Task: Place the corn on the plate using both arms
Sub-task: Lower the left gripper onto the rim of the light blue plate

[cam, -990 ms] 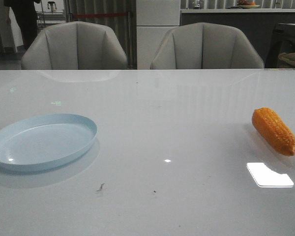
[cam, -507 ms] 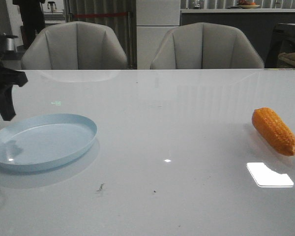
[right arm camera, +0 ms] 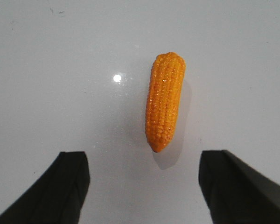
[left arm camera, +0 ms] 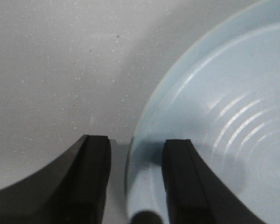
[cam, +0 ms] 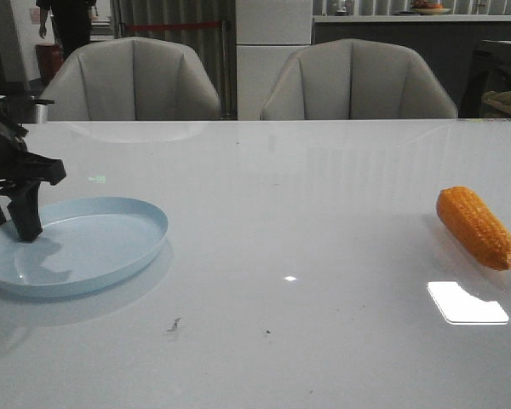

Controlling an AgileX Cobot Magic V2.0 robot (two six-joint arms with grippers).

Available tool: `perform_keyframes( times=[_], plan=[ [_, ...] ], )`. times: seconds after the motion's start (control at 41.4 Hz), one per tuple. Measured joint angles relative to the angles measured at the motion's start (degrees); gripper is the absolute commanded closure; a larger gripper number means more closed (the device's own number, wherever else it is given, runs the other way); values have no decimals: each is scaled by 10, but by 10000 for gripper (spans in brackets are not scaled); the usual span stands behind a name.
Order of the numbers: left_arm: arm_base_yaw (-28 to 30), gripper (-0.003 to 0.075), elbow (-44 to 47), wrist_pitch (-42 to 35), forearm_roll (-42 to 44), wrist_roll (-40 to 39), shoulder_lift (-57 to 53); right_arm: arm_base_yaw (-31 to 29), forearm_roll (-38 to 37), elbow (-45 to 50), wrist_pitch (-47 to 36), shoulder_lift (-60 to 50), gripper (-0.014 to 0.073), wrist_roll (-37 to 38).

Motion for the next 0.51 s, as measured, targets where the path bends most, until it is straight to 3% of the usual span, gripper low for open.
perform_keyframes(
  times=[0.169,0.266,0.338,0.507],
  plan=[
    [0,395,-4,0,0,0,6,2,0,0,1,0,1,0],
    [0,508,-5,4,0,1,7,3,0,0,1,0,1,0],
    [-1,638,-6,6,-3,1,7,4,0,0,1,0,1,0],
    [-1,626,-7,6,-5,1,7,4,0,0,1,0,1,0]
  ],
)
